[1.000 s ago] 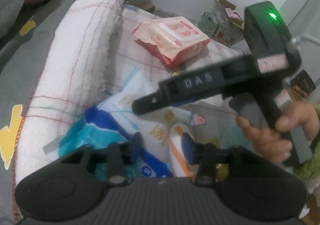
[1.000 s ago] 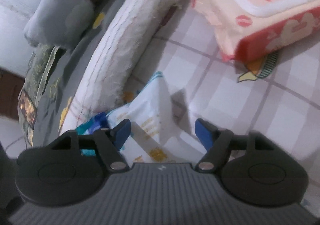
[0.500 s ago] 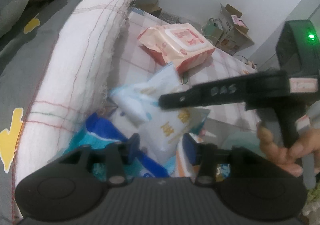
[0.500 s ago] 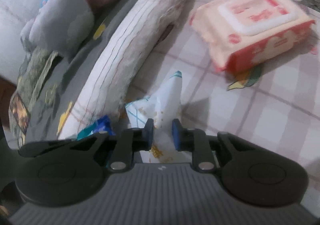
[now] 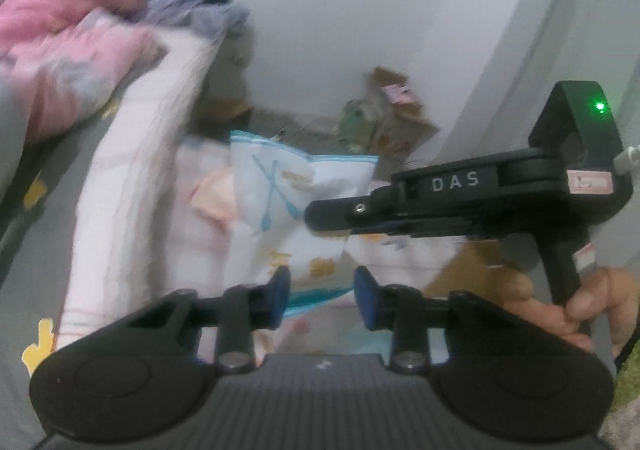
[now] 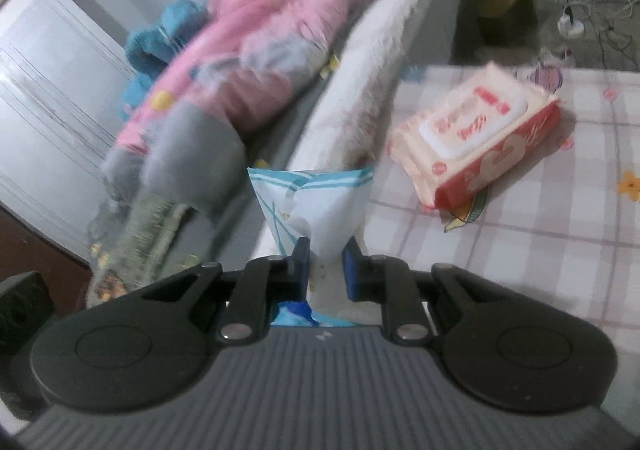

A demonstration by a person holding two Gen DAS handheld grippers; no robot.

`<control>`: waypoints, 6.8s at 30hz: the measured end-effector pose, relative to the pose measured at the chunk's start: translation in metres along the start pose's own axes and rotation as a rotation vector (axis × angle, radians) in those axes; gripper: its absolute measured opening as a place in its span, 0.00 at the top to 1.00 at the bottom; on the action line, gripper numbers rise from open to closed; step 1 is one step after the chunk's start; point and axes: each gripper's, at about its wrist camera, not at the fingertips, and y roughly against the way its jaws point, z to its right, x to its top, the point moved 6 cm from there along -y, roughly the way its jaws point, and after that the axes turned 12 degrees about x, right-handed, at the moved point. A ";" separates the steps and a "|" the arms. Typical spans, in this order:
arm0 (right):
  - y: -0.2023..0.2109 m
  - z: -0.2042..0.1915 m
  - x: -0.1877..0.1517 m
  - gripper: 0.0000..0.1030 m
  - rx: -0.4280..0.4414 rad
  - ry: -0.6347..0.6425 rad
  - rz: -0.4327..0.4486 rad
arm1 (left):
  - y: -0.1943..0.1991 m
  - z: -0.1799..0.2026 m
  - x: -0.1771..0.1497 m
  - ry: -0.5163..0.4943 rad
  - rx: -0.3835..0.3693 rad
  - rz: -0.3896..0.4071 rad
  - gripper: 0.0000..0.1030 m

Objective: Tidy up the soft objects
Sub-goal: 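Lift the white packet with the right gripper and carry it into the cardboard box, then open the right gripper to drop the white packet in the cardboard box, then move the right gripper back toward the pink sponge on the bed, then close the right gripper on the pink sponge, then lift the pink sponge with the right gripper and carry it over the cardboard box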

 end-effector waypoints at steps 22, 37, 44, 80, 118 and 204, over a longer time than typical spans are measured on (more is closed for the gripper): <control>0.320 0.143 -0.088 0.84 -0.349 -0.241 0.277 | 0.031 0.146 -0.053 -0.273 -0.128 -0.009 0.13; 0.234 0.295 -0.091 0.83 -0.434 -0.345 0.041 | 0.057 0.023 -0.066 -0.118 0.130 -0.046 0.12; 0.233 0.301 -0.091 0.81 -0.424 -0.399 0.149 | 0.073 -0.010 -0.077 -0.021 0.166 -0.032 0.12; 0.177 0.012 -0.170 0.35 -0.148 -0.171 0.141 | 0.130 -0.086 -0.157 0.088 0.181 -0.008 0.13; 0.000 -0.007 -0.250 0.48 -0.020 -0.584 0.087 | 0.067 -0.047 -0.178 -0.125 -0.017 -0.083 0.56; 0.142 -0.036 -0.298 0.64 -0.007 -0.217 0.235 | 0.134 0.108 -0.197 -0.381 -0.032 -0.043 0.37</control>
